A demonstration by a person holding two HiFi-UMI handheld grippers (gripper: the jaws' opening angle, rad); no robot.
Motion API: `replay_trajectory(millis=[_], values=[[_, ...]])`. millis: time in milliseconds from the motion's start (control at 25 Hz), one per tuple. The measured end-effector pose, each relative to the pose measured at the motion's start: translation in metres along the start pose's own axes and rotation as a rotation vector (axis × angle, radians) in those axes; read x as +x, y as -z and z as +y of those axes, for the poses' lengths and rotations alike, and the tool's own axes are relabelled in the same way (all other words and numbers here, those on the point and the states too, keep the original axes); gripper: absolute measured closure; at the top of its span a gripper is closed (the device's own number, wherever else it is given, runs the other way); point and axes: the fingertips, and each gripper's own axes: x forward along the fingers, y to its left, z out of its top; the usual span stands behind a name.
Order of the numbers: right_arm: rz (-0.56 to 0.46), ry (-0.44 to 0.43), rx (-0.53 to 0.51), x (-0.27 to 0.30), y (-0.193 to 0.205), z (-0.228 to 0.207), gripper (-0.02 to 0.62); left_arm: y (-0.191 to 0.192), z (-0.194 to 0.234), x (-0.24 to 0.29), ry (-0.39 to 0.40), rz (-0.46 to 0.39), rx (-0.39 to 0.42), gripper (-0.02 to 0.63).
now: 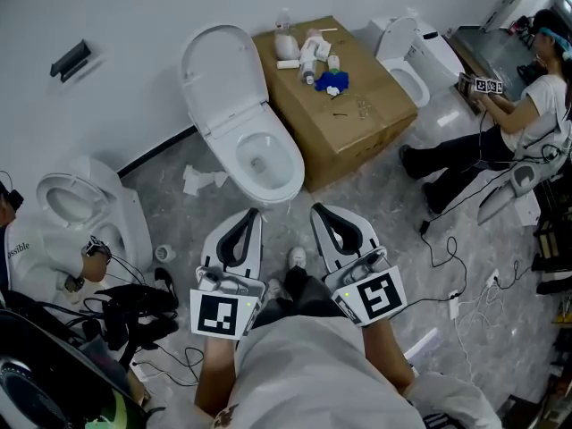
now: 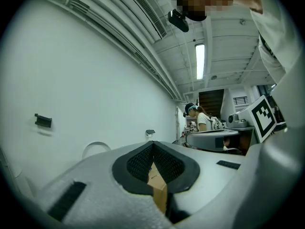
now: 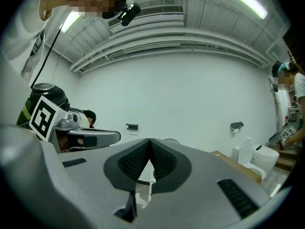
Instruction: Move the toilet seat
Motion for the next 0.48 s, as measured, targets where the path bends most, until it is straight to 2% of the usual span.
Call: replay_trajectory(millis=[200,480], values=[[0.01,-0.023,0.015,0.031,0.01,-0.026,0.583,0.006,0.012,0.034,-0.008,-0.006,-0.027,0.597],[0.013,-0.081,0.028,0.073,0.013,-0.065,0.583,0.012,0.029,0.084,-0.049,0.004,-0.001,0.597]])
